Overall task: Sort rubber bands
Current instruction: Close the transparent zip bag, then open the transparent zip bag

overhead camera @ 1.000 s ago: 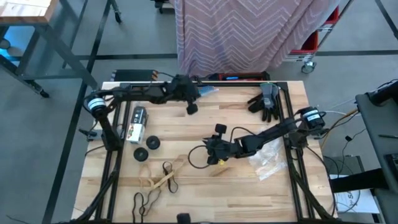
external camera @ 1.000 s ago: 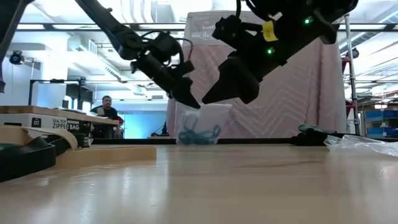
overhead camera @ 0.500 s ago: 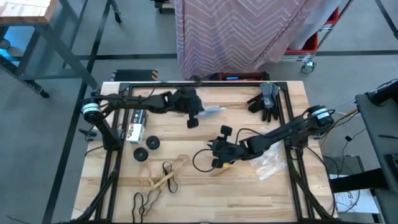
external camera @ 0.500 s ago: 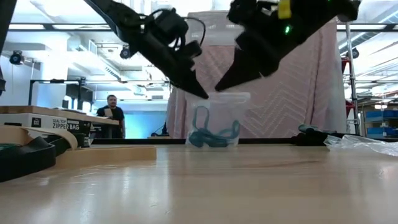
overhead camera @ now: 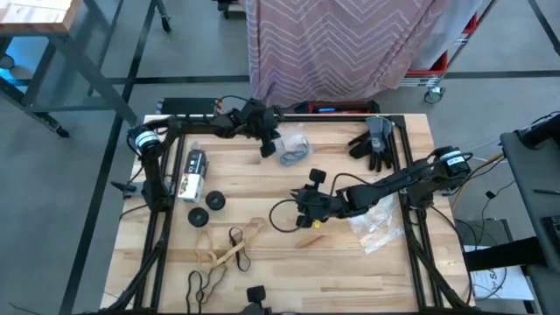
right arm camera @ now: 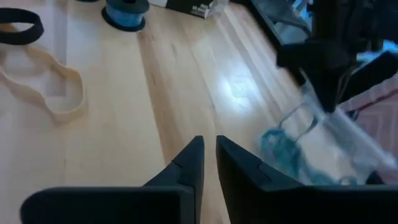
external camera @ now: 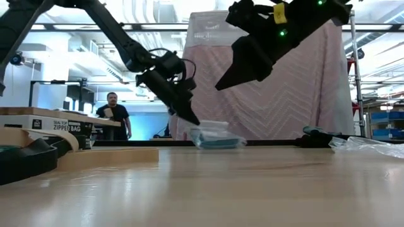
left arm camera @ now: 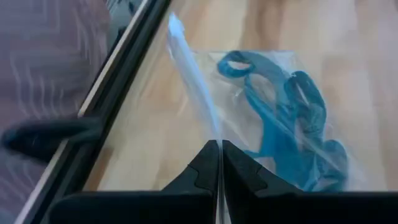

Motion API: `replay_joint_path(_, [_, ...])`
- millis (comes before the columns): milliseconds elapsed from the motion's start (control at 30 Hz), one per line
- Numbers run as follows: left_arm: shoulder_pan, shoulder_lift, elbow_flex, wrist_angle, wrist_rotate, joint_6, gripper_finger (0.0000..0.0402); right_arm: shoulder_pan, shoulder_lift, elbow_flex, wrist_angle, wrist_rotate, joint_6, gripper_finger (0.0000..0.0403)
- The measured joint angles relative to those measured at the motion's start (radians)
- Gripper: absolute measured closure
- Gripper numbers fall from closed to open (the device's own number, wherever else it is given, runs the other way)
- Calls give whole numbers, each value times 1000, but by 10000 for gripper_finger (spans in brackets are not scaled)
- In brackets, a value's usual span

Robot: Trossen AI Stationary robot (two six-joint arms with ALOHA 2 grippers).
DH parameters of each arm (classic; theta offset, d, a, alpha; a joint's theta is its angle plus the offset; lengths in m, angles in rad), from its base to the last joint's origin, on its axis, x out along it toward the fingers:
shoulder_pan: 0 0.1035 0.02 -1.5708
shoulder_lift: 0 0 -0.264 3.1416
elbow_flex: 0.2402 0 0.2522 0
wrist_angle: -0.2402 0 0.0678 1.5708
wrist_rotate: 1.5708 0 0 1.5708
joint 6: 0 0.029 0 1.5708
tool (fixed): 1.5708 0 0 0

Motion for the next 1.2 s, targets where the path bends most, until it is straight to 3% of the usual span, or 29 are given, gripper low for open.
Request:
replay_joint_path(133, [-8, -2, -3, -3, -62, 46, 402, -37, -7, 0, -1, 3, -31, 364])
replay_joint_path(267, [6, 0, -1, 9, -188, 58, 401, -66, -7, -1, -4, 1, 11, 357])
replay_joint_path(367, [17, 0, -1, -31, -193, 57, 393, -80, -7, -1, -26, -3, 15, 349])
replay_joint_path(500, [8, 0, -2, -43, -121, 74, 359, -122, -7, -1, -62, 13, 17, 335])
replay_joint_path(700, [-13, -3, 6, 65, -233, 72, 283, -174, -34, -1, -117, 23, 64, 315])
replay_joint_path(833, [-42, -103, 5, -76, -230, 41, 244, -165, -73, -1, -231, -4, 50, 307])
replay_joint_path(967, [-102, -246, -47, -246, -170, -53, 229, -166, -144, -1, -559, 6, 138, 305])
replay_joint_path(1100, [-225, -410, -195, -181, -148, -174, 231, -162, -227, -6, -678, 12, 249, 306])
replay_joint_path(1200, [-337, -505, -343, -32, -162, -274, 235, -158, -280, -6, -677, -62, 260, 296])
